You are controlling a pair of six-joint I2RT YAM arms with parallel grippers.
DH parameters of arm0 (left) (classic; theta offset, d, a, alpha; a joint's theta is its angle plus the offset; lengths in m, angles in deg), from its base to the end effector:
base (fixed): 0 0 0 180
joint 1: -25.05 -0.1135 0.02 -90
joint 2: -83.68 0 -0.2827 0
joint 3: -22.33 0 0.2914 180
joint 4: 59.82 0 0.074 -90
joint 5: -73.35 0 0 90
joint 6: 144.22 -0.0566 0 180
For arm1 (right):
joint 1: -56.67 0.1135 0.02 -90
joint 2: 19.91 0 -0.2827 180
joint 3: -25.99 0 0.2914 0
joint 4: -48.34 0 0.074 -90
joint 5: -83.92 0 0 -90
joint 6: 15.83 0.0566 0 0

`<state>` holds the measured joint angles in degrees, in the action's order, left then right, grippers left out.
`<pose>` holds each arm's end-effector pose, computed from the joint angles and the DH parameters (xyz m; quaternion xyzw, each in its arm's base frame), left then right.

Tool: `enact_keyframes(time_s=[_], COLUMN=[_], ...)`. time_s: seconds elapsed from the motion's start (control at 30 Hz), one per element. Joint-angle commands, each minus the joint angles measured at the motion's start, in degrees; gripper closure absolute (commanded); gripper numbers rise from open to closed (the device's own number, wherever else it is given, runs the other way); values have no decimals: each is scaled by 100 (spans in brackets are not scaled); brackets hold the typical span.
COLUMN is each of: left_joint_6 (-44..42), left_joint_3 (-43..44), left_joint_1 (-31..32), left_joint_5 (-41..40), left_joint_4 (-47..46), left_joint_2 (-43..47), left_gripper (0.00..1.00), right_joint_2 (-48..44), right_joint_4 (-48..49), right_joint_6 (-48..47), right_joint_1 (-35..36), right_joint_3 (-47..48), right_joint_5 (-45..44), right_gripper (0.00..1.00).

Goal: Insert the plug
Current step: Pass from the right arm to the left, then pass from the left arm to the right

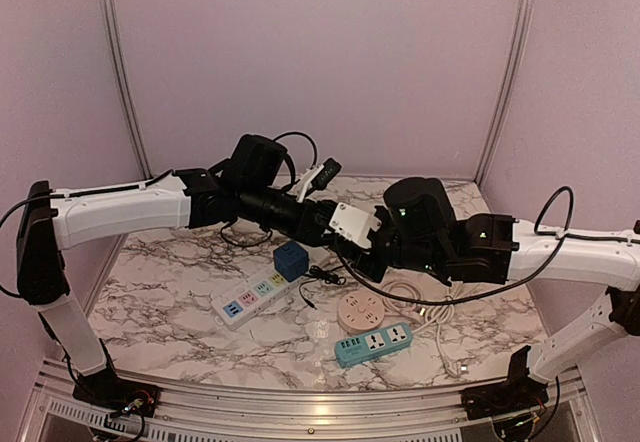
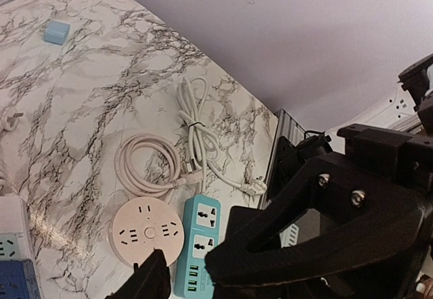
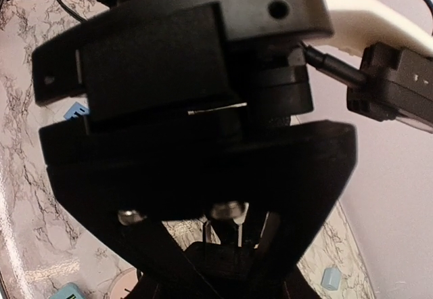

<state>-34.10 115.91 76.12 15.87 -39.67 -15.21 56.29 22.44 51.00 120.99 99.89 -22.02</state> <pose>0.2677 -0.3799 0.3135 0.3607 0.7424 -0.4908 0.2790 0.1687 0.3149 0.3157 -0.5361 0.6631 0.0673 0.5180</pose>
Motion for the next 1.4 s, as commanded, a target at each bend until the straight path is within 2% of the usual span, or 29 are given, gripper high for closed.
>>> enact_keyframes(time_s=[0.0, 0.17, 0.27, 0.3, 0.47, 0.53, 0.57, 0.7, 0.87, 1.0, 1.1, 1.2, 1.3, 1.37], left_joint_6=[-39, 44, 83, 88, 160, 193, 187, 273, 795, 1317, 1797, 2319, 2932, 3315], left_joint_3=[53, 31, 23, 1, -239, -374, -426, -787, -1447, -1893, -2230, -2594, -2946, -3158], left_joint_1=[35, 33, 35, 35, 11, -8, -28, -120, -214, -228, -230, -243, -297, -340], left_joint_5=[156, 243, 258, 256, 215, 212, 215, 278, 645, 950, 1102, 1220, 1283, 1344], left_joint_4=[26, -98, -176, -228, -552, -627, -630, -763, -1639, -2363, -2930, -3613, -4336, -4853], left_joint_2=[-88, -138, -137, -119, 117, 253, 321, 699, 1237, 1423, 1558, 1690, 1779, 1779], left_gripper=[54, 82, 95, 100, 100, 100, 100, 100, 100, 100, 100, 100, 100, 100], right_joint_2=[-3, 84, 88, 71, -218, -434, -572, -1143, -1602, -1712, -1851, -1888, -1794, -1721], right_joint_4=[165, 169, 205, 213, 260, 226, 215, 175, 457, 1299, 2061, 2758, 3215, 3639], right_joint_6=[-63, -75, -52, -35, 15, -6, -69, -441, -1045, -1944, -2641, -2838, -3104, -3340], right_joint_1=[64, 89, 88, 89, 86, 89, 89, 90, 90, 89, 90, 90, 90, 90], right_joint_3=[293, 285, 226, 205, 41, -57, -143, -532, -1068, -1609, -1996, -2189, -2311, -2472], right_joint_5=[-235, -487, -537, -508, -268, -12, 210, 920, 951, 690, 863, 923, 1091, 1227], right_gripper=[74, 73, 66, 59, 27, 7, 2, 1, 1, 5, 6, 8, 15, 17])
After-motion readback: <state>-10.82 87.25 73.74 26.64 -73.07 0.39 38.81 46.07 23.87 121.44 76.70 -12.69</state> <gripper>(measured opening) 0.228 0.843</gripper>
